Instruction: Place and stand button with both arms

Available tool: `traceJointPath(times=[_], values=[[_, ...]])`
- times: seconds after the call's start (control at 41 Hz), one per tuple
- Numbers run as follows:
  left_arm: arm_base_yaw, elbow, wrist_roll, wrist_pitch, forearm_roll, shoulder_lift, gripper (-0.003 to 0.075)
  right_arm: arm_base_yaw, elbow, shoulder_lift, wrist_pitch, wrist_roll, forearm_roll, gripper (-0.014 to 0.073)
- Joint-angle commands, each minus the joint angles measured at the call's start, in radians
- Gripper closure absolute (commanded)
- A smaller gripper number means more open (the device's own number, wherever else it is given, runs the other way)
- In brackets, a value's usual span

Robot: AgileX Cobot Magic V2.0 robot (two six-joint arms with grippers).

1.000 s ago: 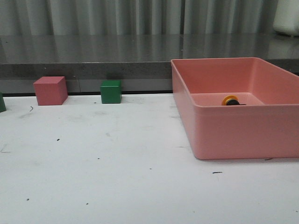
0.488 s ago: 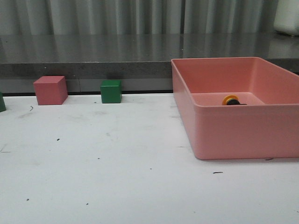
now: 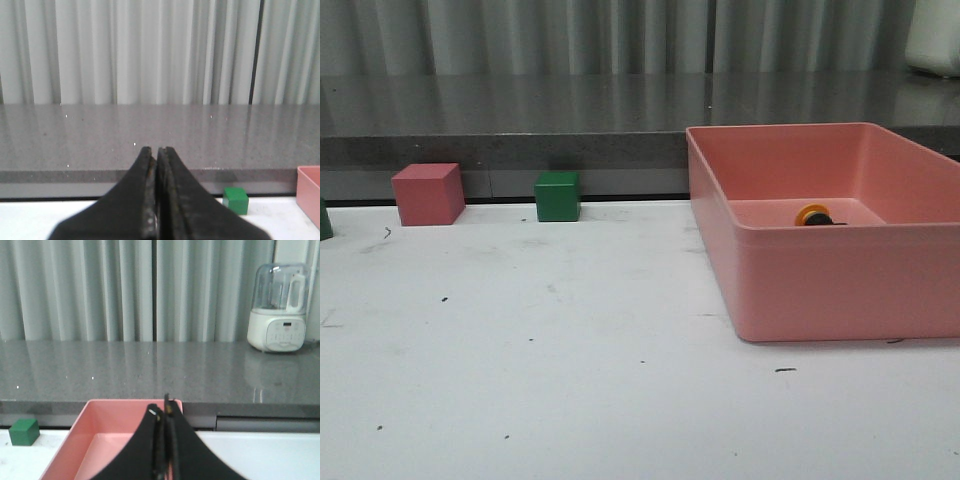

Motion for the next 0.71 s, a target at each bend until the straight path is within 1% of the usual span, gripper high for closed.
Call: traceJointPath(times=[0.0,0.146,0.341,0.683], values=[[0.001,-0.098,-0.012,0.047,-0.016,0.087,0.074,0.002,-0.099,0.103,0.062,-0.001,-0.01,0.0699],[0.001,-0.103,-0.012,0.071,-0.016,0.151,0.074,0.002,-0.113,0.207,0.117,-0.001,-0.01,0.0699],[0.001,-0.09,-0.012,0.071,-0.017,0.196,0.074,0.002,-0.109,0.295,0.128,-0.001,-0.008,0.0699],[0.001,-0.09,-0.012,0.07,-0.019,0.212,0.074,0.002,-0.109,0.324,0.128,-0.001,-0.008,0.0699]])
